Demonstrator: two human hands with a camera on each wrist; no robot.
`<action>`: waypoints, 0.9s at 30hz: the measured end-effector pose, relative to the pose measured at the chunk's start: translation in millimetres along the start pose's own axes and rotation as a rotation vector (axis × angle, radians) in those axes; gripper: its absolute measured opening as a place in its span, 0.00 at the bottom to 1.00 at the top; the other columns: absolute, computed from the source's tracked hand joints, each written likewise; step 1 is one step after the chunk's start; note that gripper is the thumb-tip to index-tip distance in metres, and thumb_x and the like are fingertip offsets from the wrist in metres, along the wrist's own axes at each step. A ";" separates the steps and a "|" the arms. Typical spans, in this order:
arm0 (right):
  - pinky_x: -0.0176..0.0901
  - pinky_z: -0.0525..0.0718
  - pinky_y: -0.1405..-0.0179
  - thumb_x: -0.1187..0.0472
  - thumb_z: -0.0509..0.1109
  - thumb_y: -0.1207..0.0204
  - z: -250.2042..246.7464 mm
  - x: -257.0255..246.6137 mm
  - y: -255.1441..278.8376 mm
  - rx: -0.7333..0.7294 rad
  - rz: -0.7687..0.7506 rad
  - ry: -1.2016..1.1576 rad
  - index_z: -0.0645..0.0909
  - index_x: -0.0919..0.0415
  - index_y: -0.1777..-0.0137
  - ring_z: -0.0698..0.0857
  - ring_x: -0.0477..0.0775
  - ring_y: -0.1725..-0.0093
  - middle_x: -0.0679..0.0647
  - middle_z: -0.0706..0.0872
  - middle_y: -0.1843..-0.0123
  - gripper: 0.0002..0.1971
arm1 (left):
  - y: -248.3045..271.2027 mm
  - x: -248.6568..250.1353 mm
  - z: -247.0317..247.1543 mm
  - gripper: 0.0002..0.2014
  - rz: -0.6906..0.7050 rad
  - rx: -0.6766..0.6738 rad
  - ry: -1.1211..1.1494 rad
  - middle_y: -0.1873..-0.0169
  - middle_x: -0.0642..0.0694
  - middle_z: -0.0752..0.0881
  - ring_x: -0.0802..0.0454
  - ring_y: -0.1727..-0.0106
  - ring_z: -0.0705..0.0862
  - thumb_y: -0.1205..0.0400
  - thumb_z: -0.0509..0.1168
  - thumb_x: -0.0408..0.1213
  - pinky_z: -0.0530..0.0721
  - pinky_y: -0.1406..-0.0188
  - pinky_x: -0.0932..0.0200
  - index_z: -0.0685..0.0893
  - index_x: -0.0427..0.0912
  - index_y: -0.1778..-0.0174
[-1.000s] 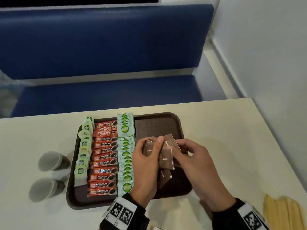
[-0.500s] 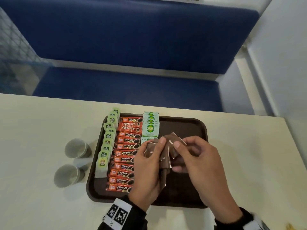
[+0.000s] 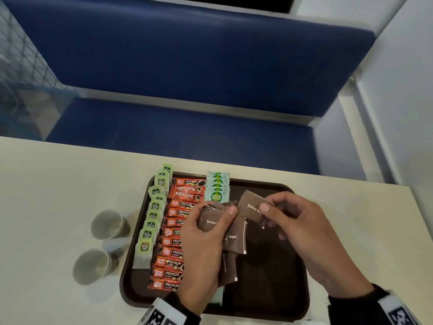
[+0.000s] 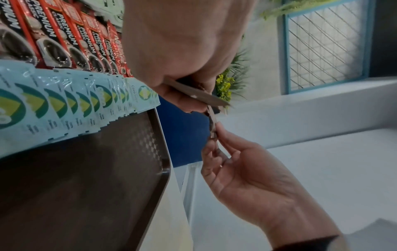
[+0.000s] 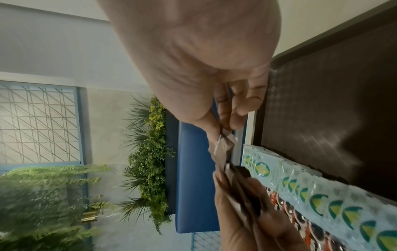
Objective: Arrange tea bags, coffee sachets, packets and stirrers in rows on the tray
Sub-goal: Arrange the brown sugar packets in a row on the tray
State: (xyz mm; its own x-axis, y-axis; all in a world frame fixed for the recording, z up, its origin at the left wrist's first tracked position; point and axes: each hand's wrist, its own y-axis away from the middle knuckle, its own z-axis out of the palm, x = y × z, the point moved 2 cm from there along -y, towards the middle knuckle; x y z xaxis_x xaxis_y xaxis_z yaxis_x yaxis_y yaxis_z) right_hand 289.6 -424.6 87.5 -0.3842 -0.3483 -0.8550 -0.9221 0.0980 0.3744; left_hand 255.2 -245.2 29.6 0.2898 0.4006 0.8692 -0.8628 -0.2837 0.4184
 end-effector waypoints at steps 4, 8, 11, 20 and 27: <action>0.44 0.86 0.53 0.56 0.77 0.15 -7.3 8.0 -41.9 0.061 -0.070 0.053 0.91 0.45 0.48 0.91 0.46 0.52 0.42 0.94 0.56 0.03 | -5.1 3.0 -9.5 0.13 -0.051 0.048 0.040 0.50 0.37 0.95 0.43 0.58 0.94 0.22 0.83 0.38 0.93 0.63 0.48 0.92 0.46 0.44; 0.36 0.80 0.52 0.61 0.78 0.16 12.9 28.9 -99.3 0.036 -0.203 0.330 0.90 0.47 0.52 0.88 0.41 0.53 0.41 0.93 0.57 0.07 | -10.7 6.9 -24.8 0.13 -0.068 0.081 0.096 0.52 0.38 0.95 0.48 0.62 0.93 0.23 0.82 0.35 0.91 0.70 0.58 0.92 0.41 0.43; 0.40 0.78 0.52 0.59 0.77 0.15 31.0 36.3 -125.1 0.032 -0.197 0.467 0.88 0.45 0.50 0.86 0.45 0.52 0.42 0.91 0.54 0.05 | -13.8 7.6 -36.9 0.15 -0.073 0.099 0.092 0.49 0.35 0.95 0.44 0.59 0.92 0.24 0.83 0.37 0.92 0.69 0.56 0.92 0.41 0.42; 0.43 0.77 0.61 0.51 0.74 0.12 45.2 49.8 -132.2 0.168 -0.255 0.695 0.84 0.45 0.45 0.83 0.51 0.55 0.47 0.93 0.49 0.02 | -19.7 11.9 -47.3 0.19 -0.108 0.101 0.092 0.44 0.32 0.95 0.30 0.47 0.94 0.26 0.84 0.41 0.91 0.38 0.32 0.91 0.43 0.41; 0.37 0.69 0.69 0.50 0.73 0.12 50.9 50.1 -133.1 0.171 -0.255 0.719 0.84 0.45 0.43 0.84 0.51 0.54 0.46 0.92 0.50 0.03 | -20.3 11.3 -49.6 0.18 -0.101 0.075 0.085 0.45 0.34 0.95 0.32 0.49 0.94 0.25 0.83 0.41 0.93 0.46 0.39 0.91 0.44 0.41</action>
State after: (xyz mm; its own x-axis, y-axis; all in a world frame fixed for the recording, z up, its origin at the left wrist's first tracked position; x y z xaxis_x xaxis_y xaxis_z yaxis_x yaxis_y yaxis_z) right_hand 390.6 -407.6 -23.5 -0.0890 -0.8921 -0.4430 -0.9946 0.0558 0.0875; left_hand 255.5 -191.6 17.9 0.3348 0.5021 0.7974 -0.7966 -0.3012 0.5242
